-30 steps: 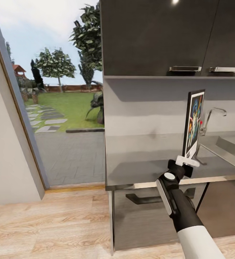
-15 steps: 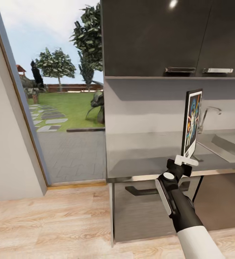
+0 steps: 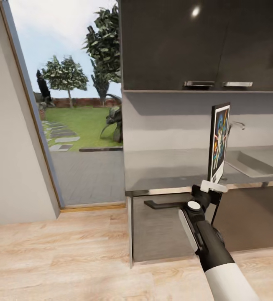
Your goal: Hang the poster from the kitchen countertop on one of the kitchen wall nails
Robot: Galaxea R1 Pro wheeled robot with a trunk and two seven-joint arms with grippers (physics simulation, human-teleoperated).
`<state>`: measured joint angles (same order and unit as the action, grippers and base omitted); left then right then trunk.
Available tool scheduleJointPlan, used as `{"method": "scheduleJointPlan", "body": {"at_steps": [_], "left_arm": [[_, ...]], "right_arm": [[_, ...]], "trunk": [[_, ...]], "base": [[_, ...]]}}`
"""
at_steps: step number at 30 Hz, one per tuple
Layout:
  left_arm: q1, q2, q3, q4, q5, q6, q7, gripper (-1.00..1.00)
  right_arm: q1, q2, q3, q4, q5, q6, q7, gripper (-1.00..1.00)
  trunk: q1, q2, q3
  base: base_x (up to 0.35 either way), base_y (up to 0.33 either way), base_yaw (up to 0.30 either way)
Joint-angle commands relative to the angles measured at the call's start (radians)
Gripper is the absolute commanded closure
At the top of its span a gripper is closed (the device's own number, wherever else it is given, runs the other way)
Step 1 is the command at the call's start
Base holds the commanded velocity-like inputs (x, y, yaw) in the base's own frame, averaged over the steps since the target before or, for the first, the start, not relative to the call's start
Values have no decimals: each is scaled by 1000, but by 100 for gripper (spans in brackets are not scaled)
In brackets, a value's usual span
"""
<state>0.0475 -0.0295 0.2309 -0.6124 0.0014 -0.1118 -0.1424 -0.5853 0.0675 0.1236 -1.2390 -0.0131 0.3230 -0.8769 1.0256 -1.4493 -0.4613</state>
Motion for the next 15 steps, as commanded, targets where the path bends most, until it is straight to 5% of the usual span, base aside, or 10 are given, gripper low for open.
{"method": "scheduleJointPlan", "body": {"at_steps": [1, 3, 6, 9, 15], "left_arm": [[0, -1, 7, -1, 0, 0, -9, -100], [0, -1, 7, -1, 0, 0, -9, -100], [0, -1, 7, -1, 0, 0, -9, -100], [0, -1, 7, -1, 0, 0, -9, -100], [0, -2, 7, -1, 0, 0, -9, -100]], "right_arm": [[0, 0, 3, -1, -2, 4, -3, 100], [2, 0, 14, -2, -2, 4, -1, 100], [4, -1, 104, -20, -2, 3, -1, 100], [5, -1, 138, -53, -2, 4, -2, 100], [5, 0, 161, -83, -2, 6, 0, 100]], "trunk": [[-1, -1, -1], [-1, -1, -1], [-1, -1, -1], [-1, -1, -1], [-1, -1, -1]], "base": [[-335, 0, 0], [-335, 0, 0], [-332, 0, 0], [-301, 0, 0], [-159, 0, 0]]}}
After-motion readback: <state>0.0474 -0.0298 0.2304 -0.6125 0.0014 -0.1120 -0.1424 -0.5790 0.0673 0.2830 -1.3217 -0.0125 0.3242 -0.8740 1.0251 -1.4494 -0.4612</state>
